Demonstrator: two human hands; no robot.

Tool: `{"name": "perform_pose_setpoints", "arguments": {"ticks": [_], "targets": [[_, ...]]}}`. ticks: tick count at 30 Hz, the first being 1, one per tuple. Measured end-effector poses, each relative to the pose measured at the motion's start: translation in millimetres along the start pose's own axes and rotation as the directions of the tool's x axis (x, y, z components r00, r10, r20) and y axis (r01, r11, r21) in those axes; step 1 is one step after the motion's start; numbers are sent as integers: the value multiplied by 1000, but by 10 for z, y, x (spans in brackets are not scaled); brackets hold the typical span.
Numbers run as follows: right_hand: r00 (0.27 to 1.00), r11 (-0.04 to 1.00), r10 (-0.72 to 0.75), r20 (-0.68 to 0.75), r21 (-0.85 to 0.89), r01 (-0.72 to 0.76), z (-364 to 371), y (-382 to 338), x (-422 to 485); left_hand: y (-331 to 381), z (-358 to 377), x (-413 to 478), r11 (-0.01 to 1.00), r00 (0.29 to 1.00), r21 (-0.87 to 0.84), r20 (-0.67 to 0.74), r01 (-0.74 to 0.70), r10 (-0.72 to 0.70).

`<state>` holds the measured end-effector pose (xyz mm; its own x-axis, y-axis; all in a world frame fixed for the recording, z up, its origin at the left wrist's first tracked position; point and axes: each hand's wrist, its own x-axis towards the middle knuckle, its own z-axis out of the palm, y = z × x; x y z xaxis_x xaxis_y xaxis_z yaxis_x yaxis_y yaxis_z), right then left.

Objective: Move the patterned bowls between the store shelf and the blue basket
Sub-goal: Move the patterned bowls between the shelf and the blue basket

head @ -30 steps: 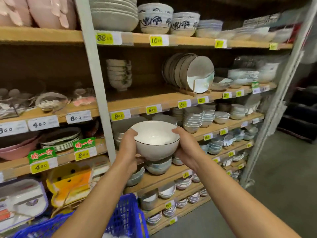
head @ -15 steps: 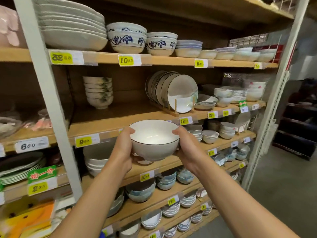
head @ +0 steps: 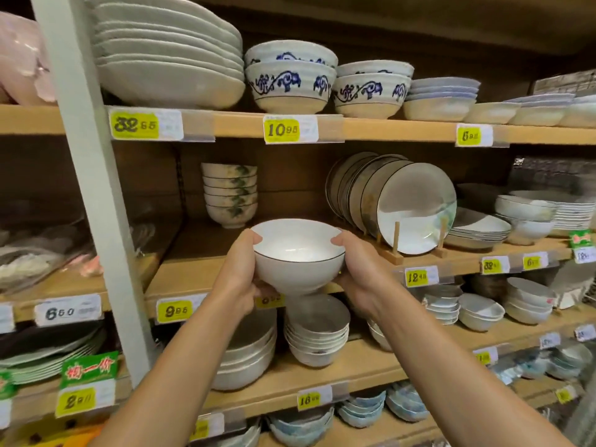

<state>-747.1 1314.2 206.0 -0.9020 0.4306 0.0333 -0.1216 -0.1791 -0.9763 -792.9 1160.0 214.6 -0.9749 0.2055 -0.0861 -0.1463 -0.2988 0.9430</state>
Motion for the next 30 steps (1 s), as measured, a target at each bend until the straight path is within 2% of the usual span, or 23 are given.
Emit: {"name": "perform_pose_setpoints", "arguments": {"ticks": [8,11,17,19,22,24,27,30], "targets": [[990,970,135,42,200,-140,290,-36,677,84,-79,373,1000,998,-2,-62,-13,13],[980,963,160,118,198,-181,352,-46,926,116,-95,509,999,994,37,-101,-29,33],[951,956,207,231,159,-247,423,-90,1388,177,-51,770,999,990,-10,-135,34,-35],[922,944,253,294,133,-302,372,-120,1537,227,-59,854,995,993,-40,-68,89,-92],[825,906,336,454,83,-415,281,-154,1686,275,-62,916,975,976,-64,57,213,-209],[763,888,385,519,16,-459,235,-163,1727,247,-16,944,969,969,-60,75,242,-237],[740,877,401,540,5,-480,240,-189,1784,184,84,986,971,974,-80,-13,225,-227],[796,892,343,499,92,-442,208,-136,1763,102,153,1032,973,969,-178,-171,149,-180]]}}
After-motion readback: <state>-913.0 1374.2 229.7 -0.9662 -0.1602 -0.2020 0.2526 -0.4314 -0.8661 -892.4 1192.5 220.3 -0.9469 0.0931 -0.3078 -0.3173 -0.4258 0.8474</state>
